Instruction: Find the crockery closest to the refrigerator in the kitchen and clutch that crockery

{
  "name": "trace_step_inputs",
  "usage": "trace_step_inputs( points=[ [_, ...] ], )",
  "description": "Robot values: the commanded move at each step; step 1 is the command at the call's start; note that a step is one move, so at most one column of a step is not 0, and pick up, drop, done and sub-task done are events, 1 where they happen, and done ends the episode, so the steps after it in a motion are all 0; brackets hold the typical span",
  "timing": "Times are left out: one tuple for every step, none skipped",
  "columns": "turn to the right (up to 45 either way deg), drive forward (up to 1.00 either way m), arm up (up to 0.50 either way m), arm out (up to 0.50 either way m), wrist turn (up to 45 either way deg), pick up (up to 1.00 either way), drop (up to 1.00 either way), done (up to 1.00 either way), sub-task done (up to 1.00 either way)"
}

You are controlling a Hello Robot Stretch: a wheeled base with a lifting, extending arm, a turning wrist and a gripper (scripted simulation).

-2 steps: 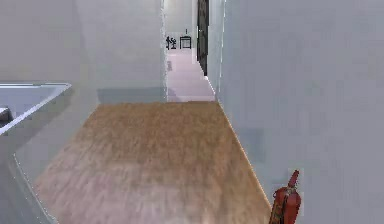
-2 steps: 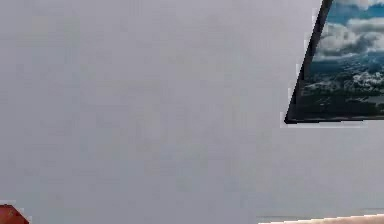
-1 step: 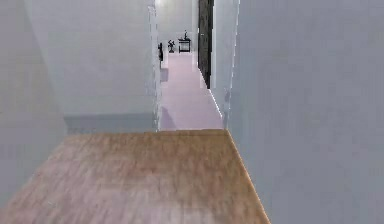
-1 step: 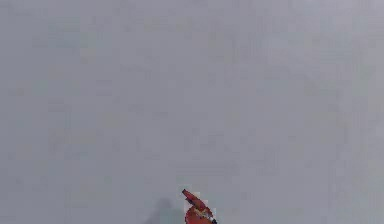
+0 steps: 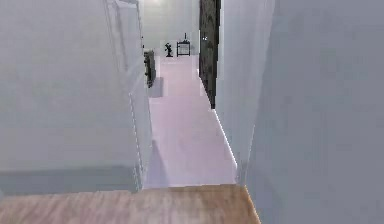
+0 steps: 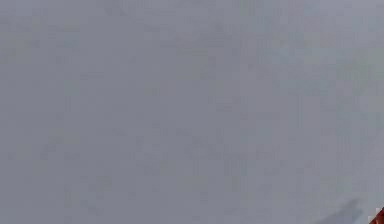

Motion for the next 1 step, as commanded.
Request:
trace_step_inputs(
  points=[
    [0.0,1.00,0.00,0.00,0.0,0.00,0.00,0.00,0.00]
  ],
)
